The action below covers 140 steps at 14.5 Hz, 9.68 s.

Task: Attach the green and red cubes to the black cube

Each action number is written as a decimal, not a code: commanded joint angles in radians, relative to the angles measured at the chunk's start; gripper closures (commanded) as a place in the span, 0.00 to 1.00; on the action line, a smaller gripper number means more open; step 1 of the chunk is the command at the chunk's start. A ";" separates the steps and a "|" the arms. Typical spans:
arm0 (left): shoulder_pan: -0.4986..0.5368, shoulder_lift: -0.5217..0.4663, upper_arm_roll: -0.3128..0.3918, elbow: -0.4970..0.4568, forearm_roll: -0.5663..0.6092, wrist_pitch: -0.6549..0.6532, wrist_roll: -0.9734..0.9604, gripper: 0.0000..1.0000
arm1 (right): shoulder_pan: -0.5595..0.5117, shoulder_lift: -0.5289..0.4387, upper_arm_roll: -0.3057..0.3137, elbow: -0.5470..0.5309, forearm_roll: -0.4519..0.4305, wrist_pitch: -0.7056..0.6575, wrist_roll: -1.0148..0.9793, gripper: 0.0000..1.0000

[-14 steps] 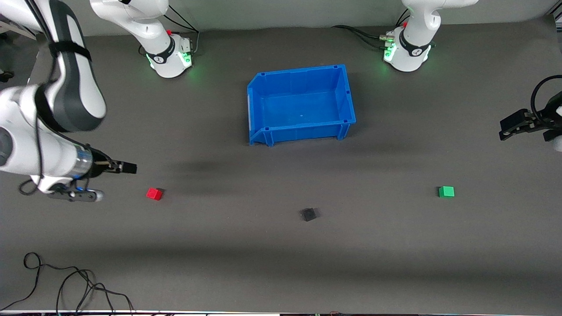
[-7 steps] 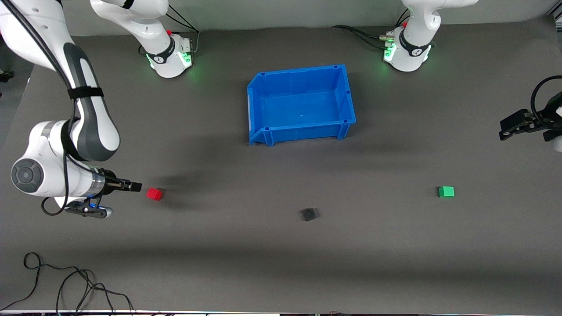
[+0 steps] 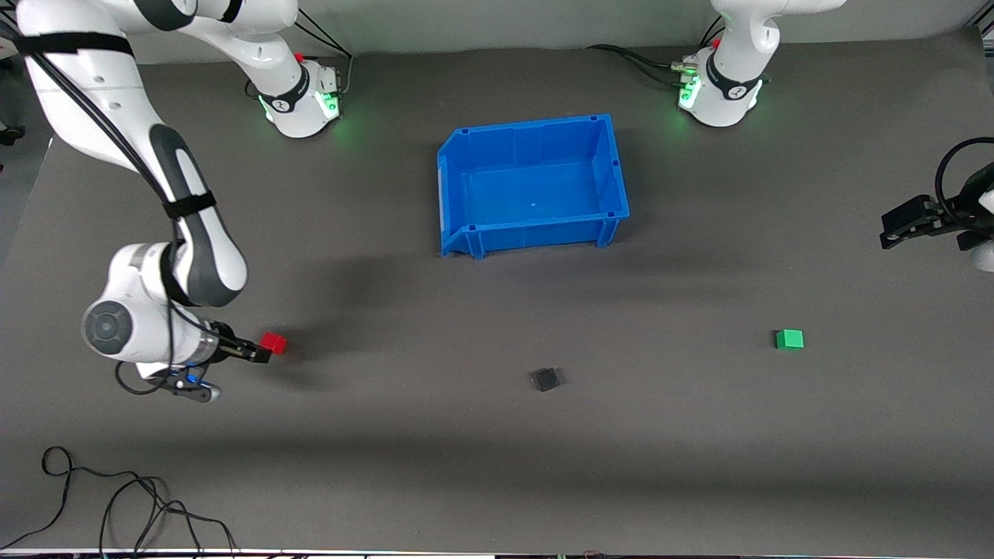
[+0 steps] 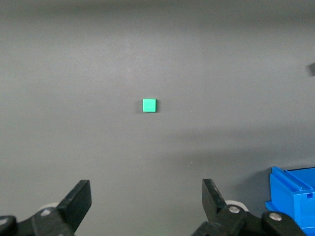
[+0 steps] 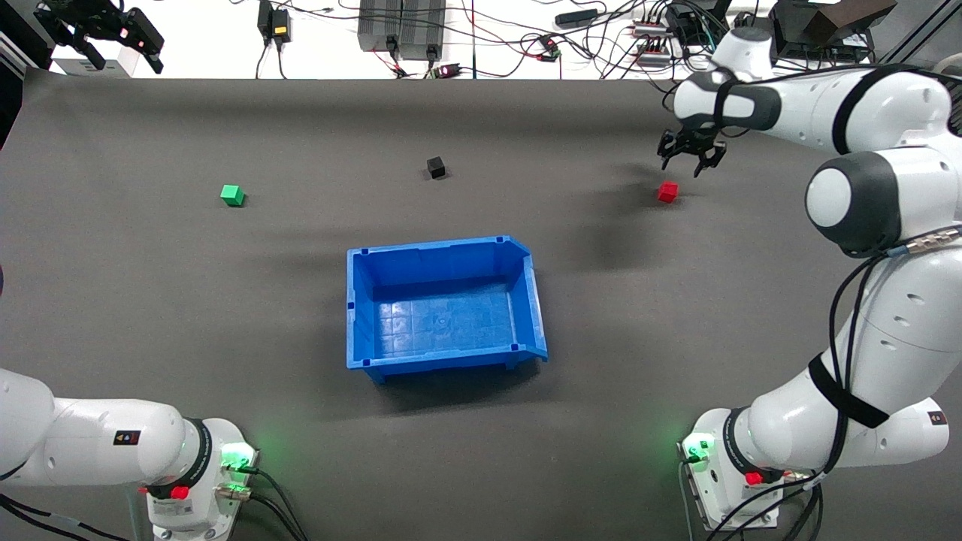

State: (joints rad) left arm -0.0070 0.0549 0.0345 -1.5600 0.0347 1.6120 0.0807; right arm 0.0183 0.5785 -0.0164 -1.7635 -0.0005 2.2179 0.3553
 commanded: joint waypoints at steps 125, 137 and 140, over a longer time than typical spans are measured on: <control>-0.076 0.409 0.012 0.276 -0.058 -0.018 -1.016 0.01 | 0.273 0.046 0.062 0.624 0.022 -0.540 0.788 0.00; 0.055 0.198 -0.004 0.314 -0.050 -0.261 -0.469 0.01 | 0.192 -0.431 0.069 0.182 -0.133 -0.472 0.341 0.00; 0.059 0.187 -0.011 0.313 -0.058 -0.261 -0.256 0.00 | 0.117 -0.529 0.087 0.115 -0.106 -0.469 0.201 0.00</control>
State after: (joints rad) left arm 0.0532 0.2609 0.0203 -1.2455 -0.0202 1.3677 -0.3096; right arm 0.1938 0.1492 0.0517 -1.5493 -0.1171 1.7142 0.6680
